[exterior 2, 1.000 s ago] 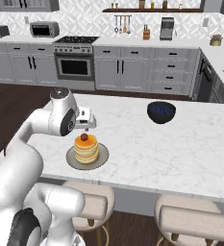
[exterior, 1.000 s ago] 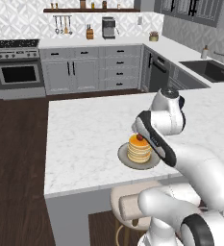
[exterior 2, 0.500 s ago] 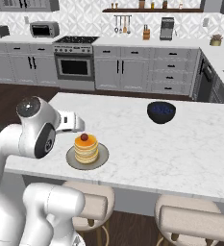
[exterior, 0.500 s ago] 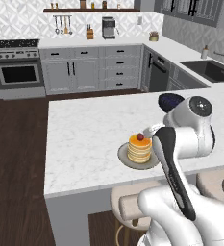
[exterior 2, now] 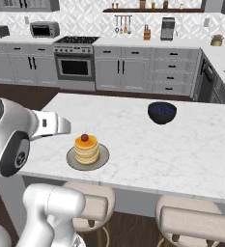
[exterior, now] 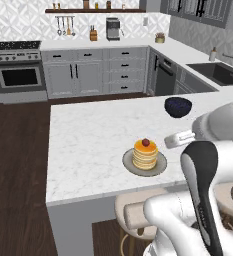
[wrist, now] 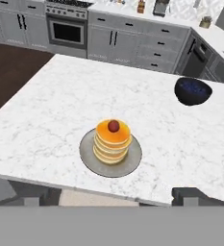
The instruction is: Take the strawberry from the fridge and place it on top of the pancake, located on the dining counter.
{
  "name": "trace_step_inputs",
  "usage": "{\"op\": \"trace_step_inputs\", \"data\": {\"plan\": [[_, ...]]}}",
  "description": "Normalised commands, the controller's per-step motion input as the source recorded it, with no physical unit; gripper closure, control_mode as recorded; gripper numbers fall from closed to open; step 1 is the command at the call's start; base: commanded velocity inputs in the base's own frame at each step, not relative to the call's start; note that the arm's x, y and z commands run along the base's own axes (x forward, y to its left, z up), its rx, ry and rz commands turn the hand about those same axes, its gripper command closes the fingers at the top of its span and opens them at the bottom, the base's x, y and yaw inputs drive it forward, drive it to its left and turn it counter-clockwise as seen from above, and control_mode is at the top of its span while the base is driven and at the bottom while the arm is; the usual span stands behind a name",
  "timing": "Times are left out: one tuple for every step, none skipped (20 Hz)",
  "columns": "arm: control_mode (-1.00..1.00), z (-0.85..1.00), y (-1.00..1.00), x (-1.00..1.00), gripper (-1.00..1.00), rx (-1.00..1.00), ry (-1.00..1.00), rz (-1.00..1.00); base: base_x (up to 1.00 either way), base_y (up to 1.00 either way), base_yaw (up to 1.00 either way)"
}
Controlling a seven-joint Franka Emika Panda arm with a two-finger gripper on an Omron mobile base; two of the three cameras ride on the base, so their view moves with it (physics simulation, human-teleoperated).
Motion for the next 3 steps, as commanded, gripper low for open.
{"op": "trace_step_inputs", "data": {"plan": [[-1.00, 0.54, 0.00, -0.82, -1.00, 0.00, -0.03, 0.00, 0.00, 0.00, 0.00], [-1.00, 0.49, 0.00, -0.80, -1.00, 0.01, -0.01, 0.00, 0.00, 0.00, 0.00], [-1.00, 0.44, 0.00, -0.80, -1.00, 0.02, -0.02, 0.00, 0.00, 0.00, 0.00]]}}
